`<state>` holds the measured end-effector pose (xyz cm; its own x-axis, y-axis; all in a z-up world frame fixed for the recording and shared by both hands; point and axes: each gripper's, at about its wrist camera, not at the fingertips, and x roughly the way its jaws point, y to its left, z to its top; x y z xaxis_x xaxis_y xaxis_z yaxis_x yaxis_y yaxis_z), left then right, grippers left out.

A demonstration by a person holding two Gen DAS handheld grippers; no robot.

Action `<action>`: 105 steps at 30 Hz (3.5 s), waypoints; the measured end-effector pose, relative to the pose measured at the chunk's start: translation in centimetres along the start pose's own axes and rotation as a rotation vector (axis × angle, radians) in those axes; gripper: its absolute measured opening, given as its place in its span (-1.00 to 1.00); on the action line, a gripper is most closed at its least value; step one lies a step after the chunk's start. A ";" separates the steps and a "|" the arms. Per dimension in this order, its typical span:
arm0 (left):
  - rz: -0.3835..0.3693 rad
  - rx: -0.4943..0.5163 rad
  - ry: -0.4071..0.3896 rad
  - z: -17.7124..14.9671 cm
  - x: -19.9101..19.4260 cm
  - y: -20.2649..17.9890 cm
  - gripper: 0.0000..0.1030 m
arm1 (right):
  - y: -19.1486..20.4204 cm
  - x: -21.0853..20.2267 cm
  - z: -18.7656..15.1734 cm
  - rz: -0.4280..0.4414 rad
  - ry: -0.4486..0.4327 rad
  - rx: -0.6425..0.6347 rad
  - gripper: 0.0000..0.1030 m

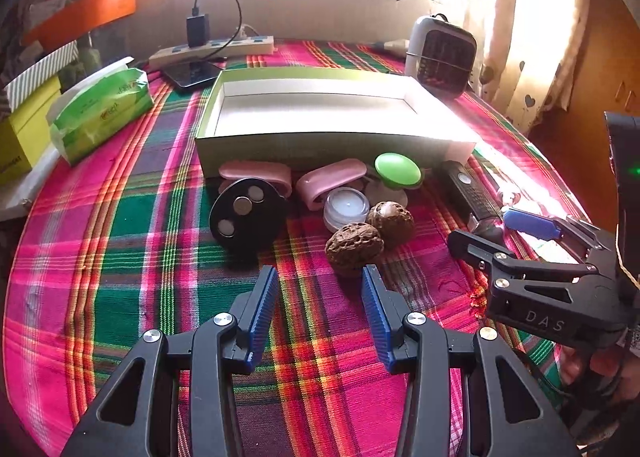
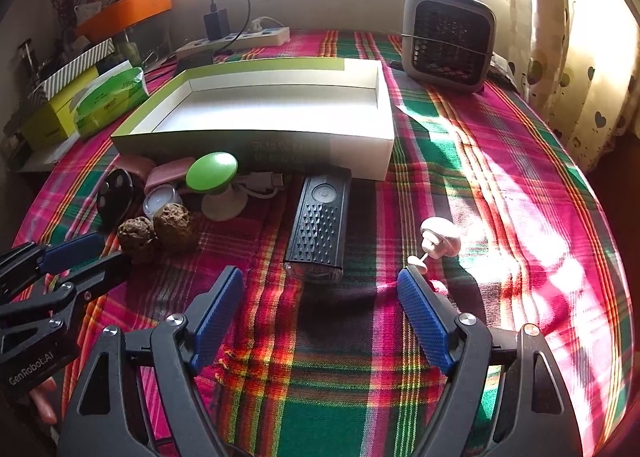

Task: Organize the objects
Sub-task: 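Move the left gripper toward the large walnut in front of the box, then close the left gripper on the walnut while the right gripper grasps the black grater, then carry the walnut and black grater with both grippers over the white box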

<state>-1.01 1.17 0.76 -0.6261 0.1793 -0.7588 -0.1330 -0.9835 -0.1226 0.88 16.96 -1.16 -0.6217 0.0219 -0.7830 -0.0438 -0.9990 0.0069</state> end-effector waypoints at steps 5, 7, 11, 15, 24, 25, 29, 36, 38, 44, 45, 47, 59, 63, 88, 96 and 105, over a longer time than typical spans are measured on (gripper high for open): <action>-0.015 0.004 -0.003 0.4 0.1 -0.1 -0.21 | -0.4 0.6 0.6 0.010 0.006 0.019 0.45; -0.025 0.010 -0.011 0.7 0.1 -0.2 -0.21 | -0.5 0.7 0.8 0.005 0.007 0.018 0.42; -0.030 0.028 -0.009 1.0 0.4 -0.6 -0.21 | -0.6 0.9 1.2 0.013 0.009 0.020 0.37; -0.026 0.038 -0.004 1.5 0.8 -0.9 -0.21 | -0.5 1.2 1.4 0.005 0.007 0.009 0.30; -0.008 0.028 0.021 2.1 1.7 -0.9 -0.21 | -0.7 1.4 1.8 -0.004 0.002 0.003 0.03; -0.006 0.025 0.024 2.1 1.8 -0.8 -0.21 | -0.7 1.4 1.8 -0.004 0.001 0.003 0.02; -0.005 0.004 0.036 2.0 2.0 -0.5 -0.21 | -0.9 1.4 1.8 -0.004 -0.004 0.010 -0.10; -0.016 -0.042 0.047 1.9 1.8 0.1 -0.21 | -1.1 1.3 1.9 -0.002 -0.006 0.012 -0.22; -0.011 -0.045 0.046 1.9 1.8 0.1 -0.21 | -1.1 1.3 1.9 -0.003 -0.007 0.010 -0.34; -0.003 -0.052 0.046 1.8 1.7 0.2 -0.33 | -1.2 1.1 1.7 0.011 -0.010 0.009 -0.44; -0.001 -0.052 0.046 1.8 1.7 0.3 -0.38 | -1.2 1.0 1.6 0.014 -0.011 0.011 -0.44; 0.001 -0.046 0.046 1.7 1.6 0.2 -0.46 | -1.2 1.0 1.6 0.017 -0.012 0.011 -0.44; 0.017 -0.030 0.025 1.9 0.9 -0.3 -0.48 | -1.2 0.3 1.1 0.030 -0.029 0.011 -0.44; 0.021 -0.024 0.016 2.0 0.6 -0.4 -0.48 | -1.0 -0.3 1.0 0.038 -0.051 0.005 -0.44; -0.007 -0.004 -0.042 4.1 -1.0 -0.3 -0.48 | -0.4 -3.1 1.9 0.110 -0.110 0.012 -0.45; -0.036 0.001 -0.054 6.0 -0.5 -0.3 -0.48 | -0.4 -3.2 3.4 0.116 -0.126 0.010 -0.45; -0.027 -0.012 -0.049 9.1 1.2 0.7 -0.48 | -0.1 -2.1 6.2 0.124 -0.133 0.007 -0.45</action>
<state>-8.88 0.89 5.61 -0.6592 0.2065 -0.7231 -0.1413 -0.9784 -0.1506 -2.64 17.26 4.29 -0.7206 -0.0959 -0.6867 0.0346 -0.9941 0.1025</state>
